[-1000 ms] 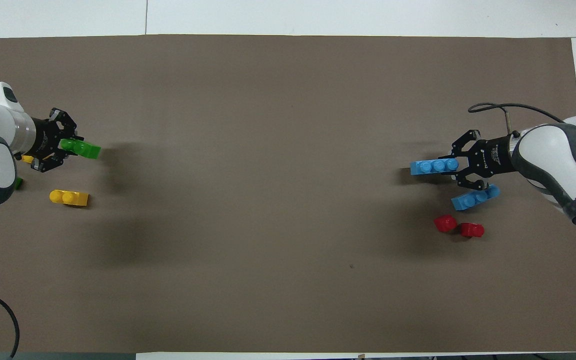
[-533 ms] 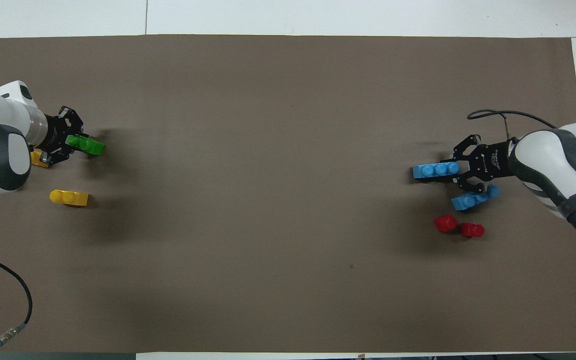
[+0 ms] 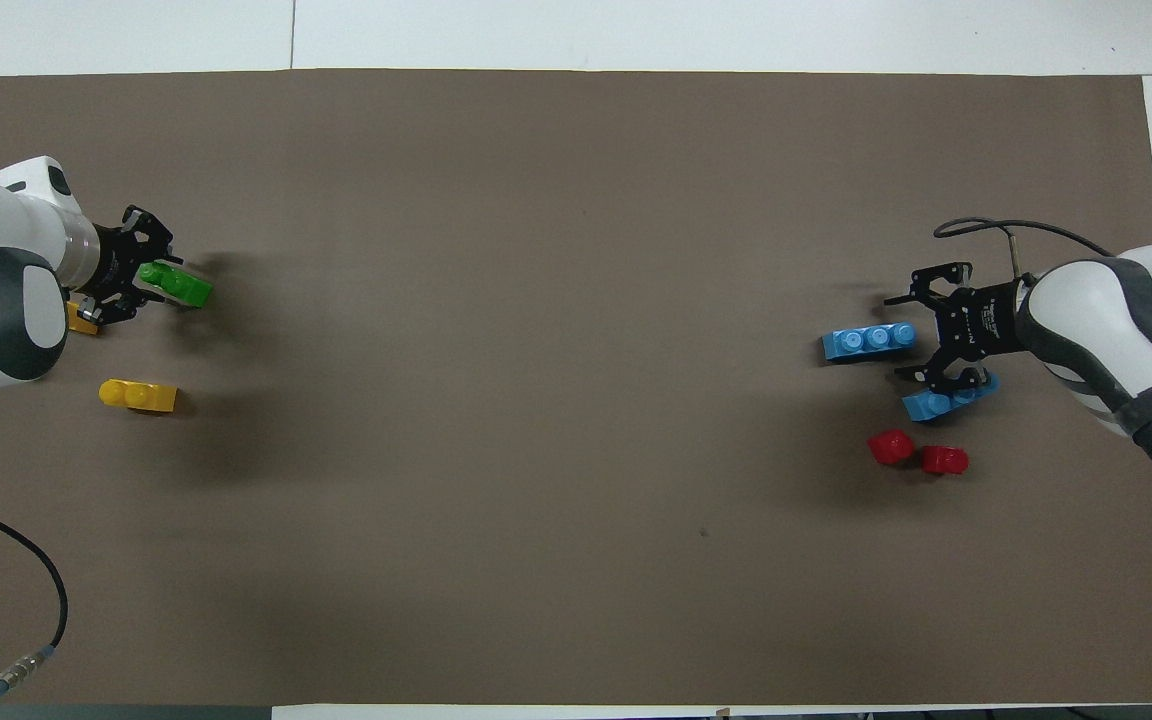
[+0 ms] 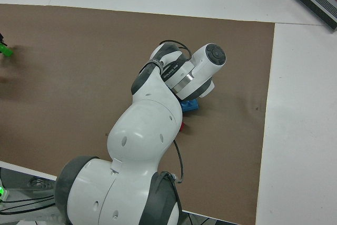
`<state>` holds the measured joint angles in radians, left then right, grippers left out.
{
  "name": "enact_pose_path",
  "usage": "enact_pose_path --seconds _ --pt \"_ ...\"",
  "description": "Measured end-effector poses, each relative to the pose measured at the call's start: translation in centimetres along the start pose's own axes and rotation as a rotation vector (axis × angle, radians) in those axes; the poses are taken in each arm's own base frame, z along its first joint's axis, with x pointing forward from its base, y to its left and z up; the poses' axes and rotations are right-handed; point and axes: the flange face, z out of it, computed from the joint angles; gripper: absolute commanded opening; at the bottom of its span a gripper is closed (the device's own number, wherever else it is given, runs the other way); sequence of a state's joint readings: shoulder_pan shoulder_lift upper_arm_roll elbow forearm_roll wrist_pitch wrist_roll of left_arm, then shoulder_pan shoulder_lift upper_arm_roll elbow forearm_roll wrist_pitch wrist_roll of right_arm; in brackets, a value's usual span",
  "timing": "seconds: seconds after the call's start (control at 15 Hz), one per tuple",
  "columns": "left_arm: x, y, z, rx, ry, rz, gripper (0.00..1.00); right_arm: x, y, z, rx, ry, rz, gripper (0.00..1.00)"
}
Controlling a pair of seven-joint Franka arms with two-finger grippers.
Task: Remove green block with left arm and hold with right
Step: 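Lower the green brick with the left gripper while the right gripper lowers blue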
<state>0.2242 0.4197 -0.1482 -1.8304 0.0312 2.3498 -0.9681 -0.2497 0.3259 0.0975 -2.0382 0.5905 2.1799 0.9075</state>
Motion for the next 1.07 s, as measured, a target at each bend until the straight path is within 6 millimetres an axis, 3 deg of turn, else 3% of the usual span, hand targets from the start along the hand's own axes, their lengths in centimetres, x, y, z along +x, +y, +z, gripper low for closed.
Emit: enact_pose_path --seconds 0.13,0.4,0.67,0.87,1.07 --pt "0.1 0.2 -0.3 0.000 0.000 0.002 1.00 -1.2 -0.5 -1.6 -0.036 0.000 -0.018 1.00" --pt "0.3 1.6 -3.1 -0.022 0.015 0.016 1.00 -5.0 -1.3 -8.6 -0.122 0.117 -0.161 1.00" --pt "-2.0 2.9 -8.7 -0.033 0.033 0.065 1.00 -10.7 -0.7 -16.6 -0.206 0.182 -0.453 1.00" --pt "-4.7 3.1 -13.6 -0.014 0.037 0.202 1.00 -14.9 1.4 -22.5 -0.223 0.228 -0.696 1.00" --pt "-6.3 2.4 -18.0 0.003 0.043 0.385 1.00 -19.6 3.1 -25.4 -0.292 0.304 -0.935 1.00"
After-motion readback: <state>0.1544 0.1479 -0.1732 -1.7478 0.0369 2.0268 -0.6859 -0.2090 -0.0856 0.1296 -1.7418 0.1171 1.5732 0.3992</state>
